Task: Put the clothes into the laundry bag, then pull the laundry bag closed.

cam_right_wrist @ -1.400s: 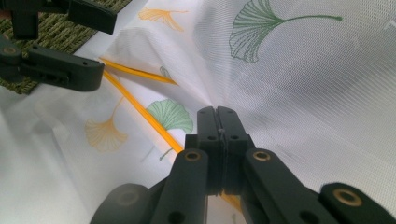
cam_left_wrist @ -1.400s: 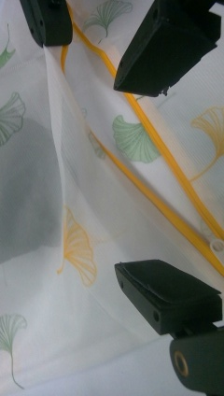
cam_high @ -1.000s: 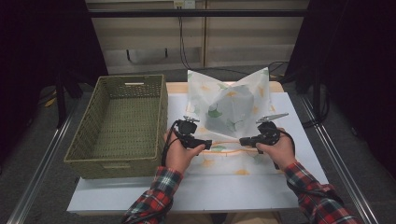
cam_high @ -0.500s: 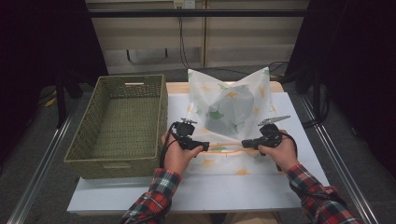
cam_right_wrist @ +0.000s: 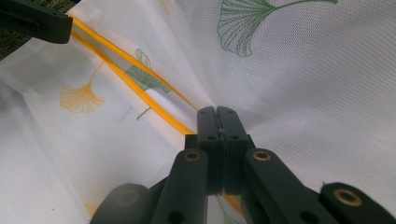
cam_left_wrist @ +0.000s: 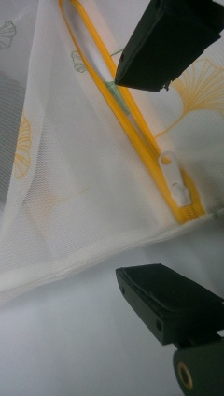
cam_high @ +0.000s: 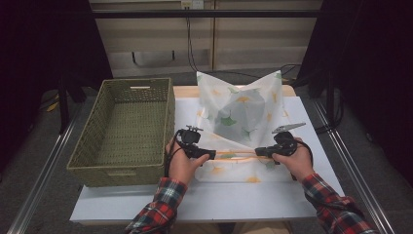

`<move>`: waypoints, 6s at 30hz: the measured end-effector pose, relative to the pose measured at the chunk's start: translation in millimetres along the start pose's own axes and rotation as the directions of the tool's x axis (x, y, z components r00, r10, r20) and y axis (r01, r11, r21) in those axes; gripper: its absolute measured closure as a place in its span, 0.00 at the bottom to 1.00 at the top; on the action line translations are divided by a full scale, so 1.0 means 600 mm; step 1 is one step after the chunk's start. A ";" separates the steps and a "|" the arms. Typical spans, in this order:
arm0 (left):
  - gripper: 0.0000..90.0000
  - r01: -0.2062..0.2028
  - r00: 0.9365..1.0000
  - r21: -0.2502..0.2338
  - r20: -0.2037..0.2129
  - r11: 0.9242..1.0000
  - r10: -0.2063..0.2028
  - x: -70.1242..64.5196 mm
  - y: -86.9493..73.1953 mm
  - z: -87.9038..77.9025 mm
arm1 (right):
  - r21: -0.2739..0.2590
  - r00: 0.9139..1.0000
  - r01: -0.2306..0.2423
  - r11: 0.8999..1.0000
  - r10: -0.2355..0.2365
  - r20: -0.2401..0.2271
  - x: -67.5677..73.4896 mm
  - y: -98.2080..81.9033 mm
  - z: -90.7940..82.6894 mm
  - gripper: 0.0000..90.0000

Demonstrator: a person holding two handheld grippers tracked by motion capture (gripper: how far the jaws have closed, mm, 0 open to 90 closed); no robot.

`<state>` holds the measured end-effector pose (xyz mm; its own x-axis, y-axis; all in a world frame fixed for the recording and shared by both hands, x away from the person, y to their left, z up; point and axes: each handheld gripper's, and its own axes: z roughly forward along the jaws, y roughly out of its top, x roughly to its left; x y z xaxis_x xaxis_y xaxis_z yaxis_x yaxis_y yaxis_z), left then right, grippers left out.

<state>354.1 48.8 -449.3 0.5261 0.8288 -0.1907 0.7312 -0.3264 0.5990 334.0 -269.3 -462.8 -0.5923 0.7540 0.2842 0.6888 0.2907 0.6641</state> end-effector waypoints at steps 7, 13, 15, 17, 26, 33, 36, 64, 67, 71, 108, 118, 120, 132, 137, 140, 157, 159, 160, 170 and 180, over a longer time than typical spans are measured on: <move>0.09 0.024 0.999 0.016 0.021 1.000 -0.024 0.007 -0.006 -0.004 | -0.004 1.000 0.001 1.000 -0.001 0.015 -0.005 -0.004 -0.007 1.00; 0.10 0.028 0.999 0.023 0.039 0.999 -0.029 0.006 -0.012 -0.007 | -0.012 1.000 -0.006 1.000 0.007 0.019 -0.012 -0.010 -0.014 1.00; 0.11 0.029 0.999 0.023 0.045 0.999 -0.030 0.005 -0.014 -0.009 | -0.013 1.000 -0.012 1.000 0.013 0.022 -0.013 -0.012 -0.015 1.00; 0.11 0.028 0.999 0.036 0.045 0.999 -0.030 0.005 -0.017 -0.009 | -0.012 1.000 -0.012 1.000 0.012 0.026 -0.015 -0.013 -0.016 1.00; 0.13 0.025 0.998 0.048 0.052 0.999 -0.027 0.007 -0.026 -0.009 | -0.024 1.000 -0.017 1.000 0.018 0.024 -0.017 -0.014 -0.018 1.00; 0.16 0.021 0.998 0.057 0.059 0.998 -0.025 0.006 -0.028 -0.010 | -0.026 1.000 -0.017 1.000 0.018 0.021 -0.019 -0.014 -0.021 1.00; 0.17 0.019 0.998 0.067 0.063 0.998 -0.023 0.005 -0.030 -0.008 | -0.021 0.999 -0.017 1.000 0.018 0.028 -0.019 -0.015 -0.020 1.00; 0.59 0.005 0.992 0.130 0.127 0.992 -0.021 0.001 -0.031 -0.009 | -0.037 0.999 -0.012 0.999 0.014 0.039 -0.022 -0.014 -0.024 1.00; 0.62 0.011 0.989 0.147 0.143 0.989 -0.033 0.001 -0.031 -0.008 | -0.035 0.999 -0.014 0.999 0.015 0.040 -0.021 -0.014 -0.024 1.00; 0.65 -0.004 0.991 0.135 0.135 0.991 -0.014 -0.001 -0.030 -0.011 | -0.036 0.999 -0.014 0.999 0.015 0.036 -0.020 -0.014 -0.025 1.00; 0.99 0.020 0.984 0.139 0.175 0.990 -0.044 -0.011 -0.019 -0.030 | -0.072 1.000 0.000 0.997 0.001 0.016 0.009 0.008 -0.015 0.45; 0.99 0.026 0.985 0.136 0.167 0.990 -0.049 -0.011 -0.021 -0.031 | -0.091 1.000 0.013 0.996 -0.015 -0.017 0.034 0.027 -0.001 0.25; 0.99 0.029 0.984 0.137 0.170 0.990 -0.053 -0.011 -0.021 -0.031 | -0.090 1.000 0.027 0.996 -0.029 -0.012 0.039 0.028 0.002 0.24; 0.99 0.037 0.983 0.139 0.171 0.990 -0.061 -0.008 -0.024 -0.034 | -0.057 0.997 0.053 0.997 -0.056 -0.052 0.063 0.036 0.022 0.23; 0.99 0.041 0.982 0.137 0.176 0.990 -0.065 -0.007 -0.024 -0.034 | -0.041 0.995 0.069 0.997 -0.072 -0.065 0.074 0.040 0.034 0.24; 0.99 0.042 0.983 0.140 0.174 0.989 -0.066 -0.007 -0.025 -0.034 | -0.032 0.994 0.071 0.997 -0.074 -0.084 0.079 0.043 0.039 0.26; 0.99 0.044 0.982 0.127 0.175 0.991 -0.066 -0.004 -0.027 -0.037 | -0.016 0.983 0.093 0.996 -0.094 -0.156 0.112 0.065 0.070 0.31; 0.99 0.036 0.982 0.132 0.178 0.991 -0.059 -0.002 -0.027 -0.038 | -0.021 0.981 0.102 0.995 -0.104 -0.162 0.116 0.069 0.073 0.31; 0.99 0.037 0.982 0.132 0.177 0.991 -0.060 -0.002 -0.027 -0.037 | -0.020 0.981 0.102 0.995 -0.104 -0.162 0.118 0.071 0.074 0.31; 0.98 0.041 0.984 0.124 0.166 0.991 -0.061 -0.004 -0.032 -0.040 | -0.006 0.973 0.136 0.991 -0.135 -0.188 0.137 0.084 0.091 0.29; 0.98 0.037 0.985 0.125 0.163 0.991 -0.057 -0.006 -0.032 -0.040 | -0.006 0.965 0.150 0.989 -0.147 -0.217 0.147 0.091 0.101 0.35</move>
<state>327.7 63.1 -441.8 0.5469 0.7611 -0.3486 0.7989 -0.3500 0.4892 344.6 -151.0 -443.5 -0.7636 0.5572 0.3262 0.5900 0.3969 0.7031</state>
